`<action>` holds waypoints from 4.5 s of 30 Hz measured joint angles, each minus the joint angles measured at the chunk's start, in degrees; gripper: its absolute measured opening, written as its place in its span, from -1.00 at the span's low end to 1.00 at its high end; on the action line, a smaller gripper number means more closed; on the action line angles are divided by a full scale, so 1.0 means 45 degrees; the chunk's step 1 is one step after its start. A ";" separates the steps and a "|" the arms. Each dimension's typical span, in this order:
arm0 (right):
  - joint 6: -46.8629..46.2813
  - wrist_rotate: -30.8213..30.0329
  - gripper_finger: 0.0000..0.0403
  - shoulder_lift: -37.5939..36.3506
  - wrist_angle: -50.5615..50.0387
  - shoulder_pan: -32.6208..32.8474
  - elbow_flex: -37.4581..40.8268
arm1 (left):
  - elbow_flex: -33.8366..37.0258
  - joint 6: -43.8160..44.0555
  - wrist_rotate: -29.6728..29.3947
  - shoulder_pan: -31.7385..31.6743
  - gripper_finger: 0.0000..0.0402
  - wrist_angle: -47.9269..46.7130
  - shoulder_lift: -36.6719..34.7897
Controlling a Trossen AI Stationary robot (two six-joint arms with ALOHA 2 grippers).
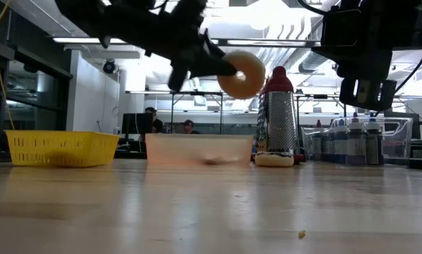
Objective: Pick & Place Food Item
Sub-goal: Put the pink donut into the yellow bin
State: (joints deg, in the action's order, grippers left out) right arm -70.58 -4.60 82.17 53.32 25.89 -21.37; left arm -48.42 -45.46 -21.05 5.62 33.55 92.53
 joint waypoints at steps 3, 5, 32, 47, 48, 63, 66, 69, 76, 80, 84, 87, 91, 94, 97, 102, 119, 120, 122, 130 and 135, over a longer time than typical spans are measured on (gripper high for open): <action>0.0034 0.0000 0.03 0.0000 -0.0005 0.0000 0.0000 | 0.0000 0.1099 0.1388 -0.0504 -0.58 -0.1000 -0.0799; 0.0086 0.0000 0.03 0.0000 -0.0021 0.0000 0.0000 | -0.0005 0.1542 0.1566 -0.0817 -0.58 -0.1765 -0.1381; 0.0570 0.0005 0.03 0.0000 -0.0862 0.0000 -0.0005 | -0.0010 1.4385 -0.6062 0.2443 -0.58 -1.6666 -0.7229; 0.0653 0.0005 0.03 0.0000 -0.0855 0.0000 -0.0003 | -0.0010 1.9826 -0.7006 0.4706 -0.58 -2.1931 -0.5143; 0.0653 0.0005 0.03 0.0000 -0.0855 0.0000 0.0000 | -0.0010 2.0627 -0.6990 0.4840 -0.58 -2.2480 -0.5143; 0.0698 -0.0253 0.03 0.0000 -0.0851 -0.0005 0.0000 | -0.0010 2.6354 -0.5053 0.5465 -0.58 -2.5636 -0.4594; 0.0731 -0.0262 0.03 0.0000 -0.0851 0.0000 0.0000 | -0.0010 2.6836 -0.5109 0.5190 -0.58 -2.5848 -0.4039; 0.0729 -0.0239 0.03 0.0000 -0.0847 -0.0004 0.0000 | -0.0010 2.6833 -0.5112 0.4841 -0.58 -2.5811 -0.3338; 0.0736 -0.0092 0.03 0.0000 -0.0851 -0.0005 0.0000 | -0.0010 2.6840 -0.5121 0.4435 -0.58 -2.5820 -0.1777; 0.0736 0.0045 0.03 0.0000 -0.0853 -0.0005 0.0000 | -0.0010 2.6854 -0.5094 0.4275 -0.58 -2.5648 -0.1111; 0.0741 0.0063 0.03 0.0000 -0.0851 -0.0005 0.0000 | -0.0010 2.7074 -0.4803 0.3930 -0.58 -2.5581 -0.0781; 0.0740 0.0068 0.03 0.0000 -0.0846 -0.0005 0.0000 | -0.0010 2.7016 -0.4373 0.3631 -0.56 -2.5575 -0.0786; 0.0741 0.0068 0.03 0.0000 -0.0849 0.0000 0.0000 | -0.0010 2.6970 -0.4332 0.3388 -0.43 -2.5527 -0.0786; 0.0741 0.0068 0.03 0.0000 -0.0846 0.0000 0.0000 | -0.0010 2.6974 -0.4350 0.3270 -0.32 -2.5427 -0.0786; 0.0741 0.0068 0.03 0.0000 -0.0846 0.0000 0.0000 | -0.0010 2.6971 -0.4338 0.3180 -0.25 -2.5213 -0.0786; 0.0741 0.0073 0.03 0.0000 -0.0846 0.0005 0.0000 | -0.0010 2.6969 -0.4144 0.3179 -0.21 -2.4896 -0.0786; 0.0742 0.0359 0.03 0.0000 -0.0850 0.0010 0.0000 | -0.0248 2.5861 -0.4002 0.2592 -0.21 -2.4818 -0.0786; 0.0745 0.0359 0.03 0.0000 -0.0851 0.0010 0.0000 | -0.0248 2.5859 -0.3997 0.2592 -0.21 -2.4822 -0.0786; 0.0745 0.0359 0.03 0.0000 -0.0846 0.0010 0.0000 | -0.0248 2.5869 -0.4000 0.2595 -0.21 -2.4818 -0.0786; 0.0750 0.0384 0.03 0.0000 -0.0846 0.0010 0.0000 | -0.0248 2.6067 -0.3865 0.2596 -0.21 -2.4682 -0.0786; 0.0750 0.0398 0.03 0.0000 -0.0848 0.0010 0.0000 | -0.0248 2.6012 -0.3139 0.2498 -0.21 -2.4633 -0.0786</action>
State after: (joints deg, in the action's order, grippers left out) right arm -67.20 -2.81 82.17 49.51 25.93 -21.37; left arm -49.54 71.59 -35.17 16.86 -77.30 88.99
